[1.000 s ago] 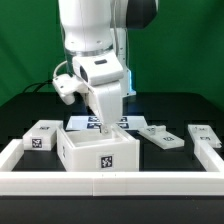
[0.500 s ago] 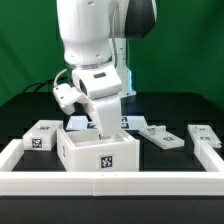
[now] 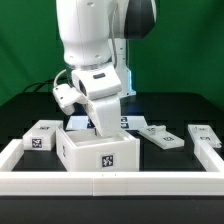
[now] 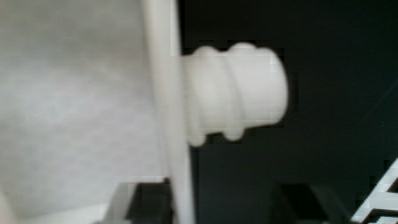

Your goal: Assemble cabinet

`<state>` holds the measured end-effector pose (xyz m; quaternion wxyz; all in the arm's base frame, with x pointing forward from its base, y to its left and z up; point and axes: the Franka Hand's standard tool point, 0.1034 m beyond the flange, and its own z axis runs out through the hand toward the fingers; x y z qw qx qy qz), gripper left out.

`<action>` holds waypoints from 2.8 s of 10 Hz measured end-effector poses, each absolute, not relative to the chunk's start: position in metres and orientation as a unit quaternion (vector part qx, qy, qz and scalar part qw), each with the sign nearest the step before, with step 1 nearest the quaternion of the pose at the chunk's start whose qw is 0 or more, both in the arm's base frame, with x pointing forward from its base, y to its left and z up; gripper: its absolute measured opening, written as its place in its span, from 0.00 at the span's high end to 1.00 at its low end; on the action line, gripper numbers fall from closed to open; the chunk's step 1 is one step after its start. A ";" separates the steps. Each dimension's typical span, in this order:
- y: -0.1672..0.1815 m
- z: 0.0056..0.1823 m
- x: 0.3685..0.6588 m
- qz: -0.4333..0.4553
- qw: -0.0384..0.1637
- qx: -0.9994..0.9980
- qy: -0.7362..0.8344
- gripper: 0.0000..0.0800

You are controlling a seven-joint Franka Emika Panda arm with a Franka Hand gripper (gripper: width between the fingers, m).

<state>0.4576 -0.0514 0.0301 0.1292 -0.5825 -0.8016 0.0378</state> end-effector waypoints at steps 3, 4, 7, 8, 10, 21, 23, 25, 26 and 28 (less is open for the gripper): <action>-0.052 0.030 0.458 0.037 0.128 -0.584 -0.801 0.94; -0.053 0.030 0.458 0.037 0.128 -0.584 -0.801 0.94; -0.053 0.030 0.458 0.037 0.128 -0.584 -0.801 0.94; -0.051 0.030 0.458 0.038 0.127 -0.591 -0.796 0.94; -0.029 0.031 0.460 0.043 0.119 -0.639 -0.758 0.94; 0.057 0.031 0.494 0.029 0.098 -0.724 -0.682 0.94; 0.079 0.031 0.507 0.022 0.099 -0.724 -0.682 0.94; 0.095 0.031 0.517 0.017 0.100 -0.725 -0.681 0.94; 0.099 0.032 0.518 0.016 0.101 -0.725 -0.682 0.94; 0.111 0.033 0.520 0.014 0.101 -0.726 -0.681 0.94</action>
Offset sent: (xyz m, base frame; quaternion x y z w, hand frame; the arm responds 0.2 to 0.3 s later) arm 0.0000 0.0000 0.0000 0.0000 0.0000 0.0000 1.0000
